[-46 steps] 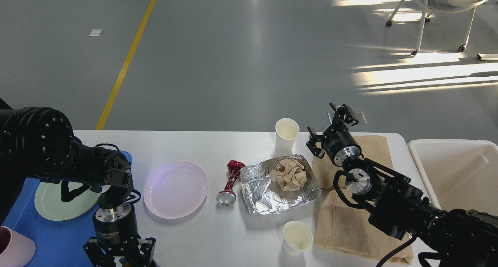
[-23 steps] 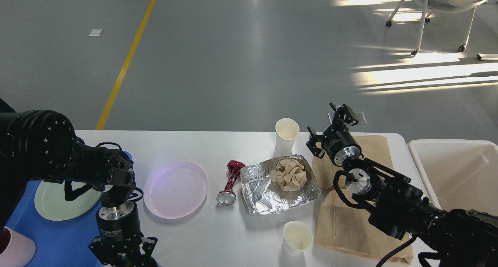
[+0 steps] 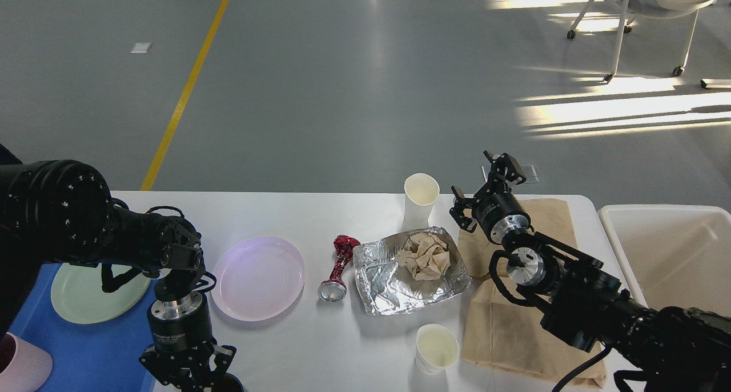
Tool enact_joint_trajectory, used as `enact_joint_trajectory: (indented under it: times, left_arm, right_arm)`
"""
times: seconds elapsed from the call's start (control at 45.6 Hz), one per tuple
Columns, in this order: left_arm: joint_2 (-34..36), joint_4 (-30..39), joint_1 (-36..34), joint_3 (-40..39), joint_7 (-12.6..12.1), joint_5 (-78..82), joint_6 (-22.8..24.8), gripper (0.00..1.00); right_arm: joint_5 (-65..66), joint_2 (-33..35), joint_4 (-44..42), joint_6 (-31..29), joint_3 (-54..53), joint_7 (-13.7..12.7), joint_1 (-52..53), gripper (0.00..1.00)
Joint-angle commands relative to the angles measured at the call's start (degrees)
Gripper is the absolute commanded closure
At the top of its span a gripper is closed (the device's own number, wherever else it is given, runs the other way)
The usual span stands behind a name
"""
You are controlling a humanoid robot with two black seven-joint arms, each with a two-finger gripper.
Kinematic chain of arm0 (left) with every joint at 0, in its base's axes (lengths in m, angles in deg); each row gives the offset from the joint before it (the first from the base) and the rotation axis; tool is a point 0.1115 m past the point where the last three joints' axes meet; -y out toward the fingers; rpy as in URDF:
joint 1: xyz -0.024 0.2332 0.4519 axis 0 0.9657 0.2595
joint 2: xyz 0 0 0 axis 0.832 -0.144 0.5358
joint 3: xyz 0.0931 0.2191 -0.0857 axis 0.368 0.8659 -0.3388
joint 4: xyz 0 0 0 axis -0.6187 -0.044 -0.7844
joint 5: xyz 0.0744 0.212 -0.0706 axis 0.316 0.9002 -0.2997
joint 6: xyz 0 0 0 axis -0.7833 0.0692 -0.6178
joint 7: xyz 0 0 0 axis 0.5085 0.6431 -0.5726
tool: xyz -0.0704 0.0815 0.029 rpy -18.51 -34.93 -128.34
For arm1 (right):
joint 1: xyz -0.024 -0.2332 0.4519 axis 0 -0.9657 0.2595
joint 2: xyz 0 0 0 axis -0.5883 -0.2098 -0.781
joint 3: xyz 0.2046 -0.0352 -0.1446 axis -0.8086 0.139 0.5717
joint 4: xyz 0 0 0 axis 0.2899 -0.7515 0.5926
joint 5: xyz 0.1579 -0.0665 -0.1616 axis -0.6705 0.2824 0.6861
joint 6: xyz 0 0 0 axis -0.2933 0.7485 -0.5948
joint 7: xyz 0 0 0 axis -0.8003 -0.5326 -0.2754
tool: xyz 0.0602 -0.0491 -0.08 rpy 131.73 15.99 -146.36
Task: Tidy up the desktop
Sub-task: 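Close the left gripper on the dark cup, then lift the dark cup and set it down at the blue tray's near corner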
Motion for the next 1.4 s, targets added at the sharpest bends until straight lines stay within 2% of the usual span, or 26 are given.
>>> enact_joint_trajectory:
  times: [0.0, 0.175, 0.548, 0.854, 1.008, 1.227, 1.38]
  left_arm:
    - [0.1, 0.1, -0.6, -0.7, -1.6, 0.0, 0.0, 0.82]
    - [0.6, 0.1, -2.4, -1.1, -1.8, 0.0, 0.0, 1.00]
    - [1.7, 0.4, -6.8, -3.0, -1.9, 0.2, 0.0, 1.00]
    - [11.0, 0.4, -15.9, -3.6, -3.2, 0.6, 0.0, 1.00]
    - [18.4, 0.3, -18.4, -3.8, -6.5, 0.7, 0.0, 1.00]
    - [27.6, 0.1, -17.6, -3.8, -11.8, 0.7, 0.0, 0.99]
    - [35.7, 0.1, -16.6, -4.3, -13.9, 0.7, 0.0, 0.99]
  right_arm:
    - [0.0, 0.0, 0.0, 0.0, 0.0, 0.0, 0.0, 0.00]
    - [0.0, 0.0, 0.0, 0.0, 0.0, 0.0, 0.0, 0.00]
    - [0.0, 0.0, 0.0, 0.0, 0.0, 0.0, 0.0, 0.00]
    - [0.0, 0.0, 0.0, 0.0, 0.0, 0.0, 0.0, 0.00]
    - [0.0, 0.0, 0.0, 0.0, 0.0, 0.0, 0.0, 0.00]
    - [0.0, 0.0, 0.0, 0.0, 0.0, 0.0, 0.0, 0.00]
    - [0.0, 0.0, 0.0, 0.0, 0.0, 0.0, 0.0, 0.00]
